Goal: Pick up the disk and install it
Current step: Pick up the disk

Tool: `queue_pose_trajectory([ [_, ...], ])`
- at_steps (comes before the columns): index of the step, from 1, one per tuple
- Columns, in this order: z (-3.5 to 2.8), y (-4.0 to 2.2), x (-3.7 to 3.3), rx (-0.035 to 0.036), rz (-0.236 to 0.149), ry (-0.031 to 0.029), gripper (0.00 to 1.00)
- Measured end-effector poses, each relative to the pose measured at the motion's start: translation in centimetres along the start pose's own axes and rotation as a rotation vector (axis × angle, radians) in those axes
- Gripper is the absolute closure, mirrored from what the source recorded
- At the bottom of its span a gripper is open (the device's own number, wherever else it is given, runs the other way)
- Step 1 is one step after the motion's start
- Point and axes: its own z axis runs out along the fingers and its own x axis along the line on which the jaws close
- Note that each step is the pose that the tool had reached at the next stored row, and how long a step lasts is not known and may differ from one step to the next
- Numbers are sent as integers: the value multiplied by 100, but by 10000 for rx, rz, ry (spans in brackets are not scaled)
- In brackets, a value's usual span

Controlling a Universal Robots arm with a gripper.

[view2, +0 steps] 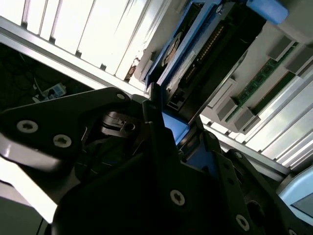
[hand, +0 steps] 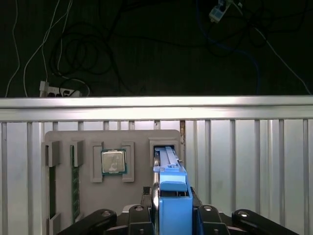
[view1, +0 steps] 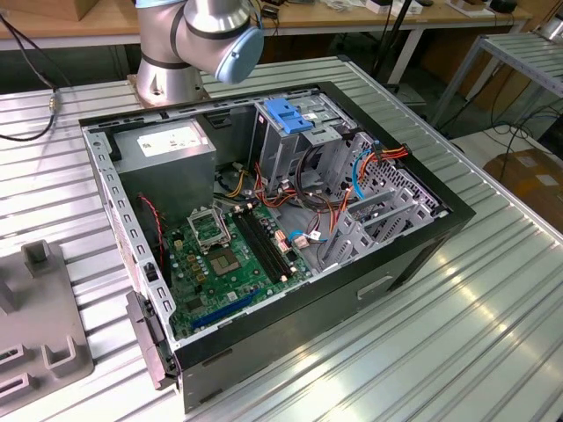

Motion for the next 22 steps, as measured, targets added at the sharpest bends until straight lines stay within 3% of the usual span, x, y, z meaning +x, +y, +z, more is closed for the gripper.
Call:
queue_pose_trajectory([
  [5, -113, 0, -1, 0, 0, 4, 63],
  [12, -342, -1, -3, 1, 0, 5, 63],
  [19, -634, -2, -6, -2, 0, 11, 63],
  [20, -708, -2, -6, -1, 0, 13, 63],
  [22, -794, -5, -8, -1, 1, 13, 63],
])
